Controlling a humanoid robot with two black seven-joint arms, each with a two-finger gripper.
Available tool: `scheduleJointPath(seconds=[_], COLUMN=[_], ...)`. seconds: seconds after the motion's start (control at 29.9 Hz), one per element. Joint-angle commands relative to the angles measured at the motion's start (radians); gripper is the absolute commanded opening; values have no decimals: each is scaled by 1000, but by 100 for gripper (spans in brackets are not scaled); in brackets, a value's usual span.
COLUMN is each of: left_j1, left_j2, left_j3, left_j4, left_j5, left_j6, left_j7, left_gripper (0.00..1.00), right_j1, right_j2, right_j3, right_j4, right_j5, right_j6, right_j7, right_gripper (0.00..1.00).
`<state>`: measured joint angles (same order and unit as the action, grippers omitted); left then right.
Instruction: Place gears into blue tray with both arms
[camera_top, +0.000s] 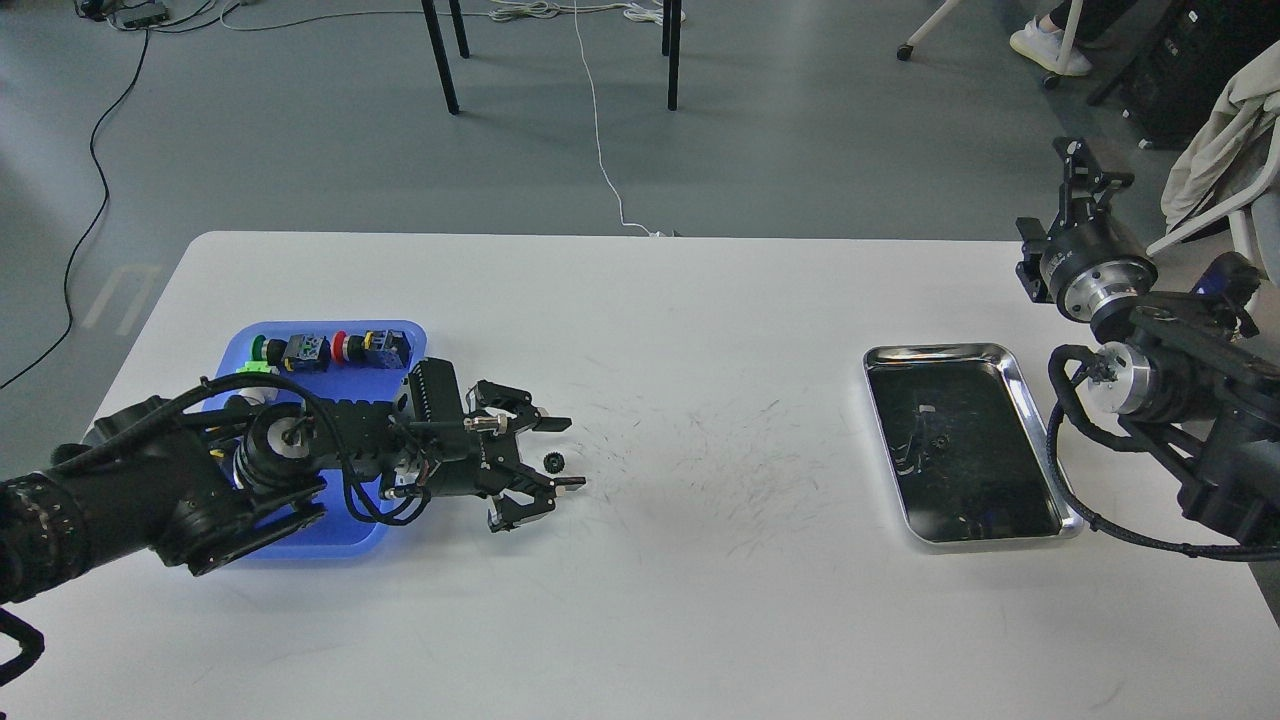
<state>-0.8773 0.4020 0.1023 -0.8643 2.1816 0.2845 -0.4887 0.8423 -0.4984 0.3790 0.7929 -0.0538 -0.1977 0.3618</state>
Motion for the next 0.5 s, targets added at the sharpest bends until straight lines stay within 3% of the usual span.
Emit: scheduleJointPath(seconds=[0.0, 0.2, 0.27, 0.47], left_j1=[-2, 4, 6, 4], left_j2=[-15, -25, -28, -26], left_j3=[8, 11, 11, 13], left_j4=[19, 44, 53, 67], left_j5=[0, 0, 0, 0], left_j6=[7, 8, 8, 13], left_j7=[0, 0, 0, 0], left_gripper=[61, 59, 53, 52], right_j1=[0, -2, -2, -3], right_j2=[0, -2, -3, -3], right_j3=[1, 1, 1, 1], right_j4=[0, 0, 0, 0], right_j5=[0, -1, 0, -1], right_j6=[0, 0, 0, 3], right_j7=[0, 0, 0, 2], right_gripper=[95, 95, 95, 95])
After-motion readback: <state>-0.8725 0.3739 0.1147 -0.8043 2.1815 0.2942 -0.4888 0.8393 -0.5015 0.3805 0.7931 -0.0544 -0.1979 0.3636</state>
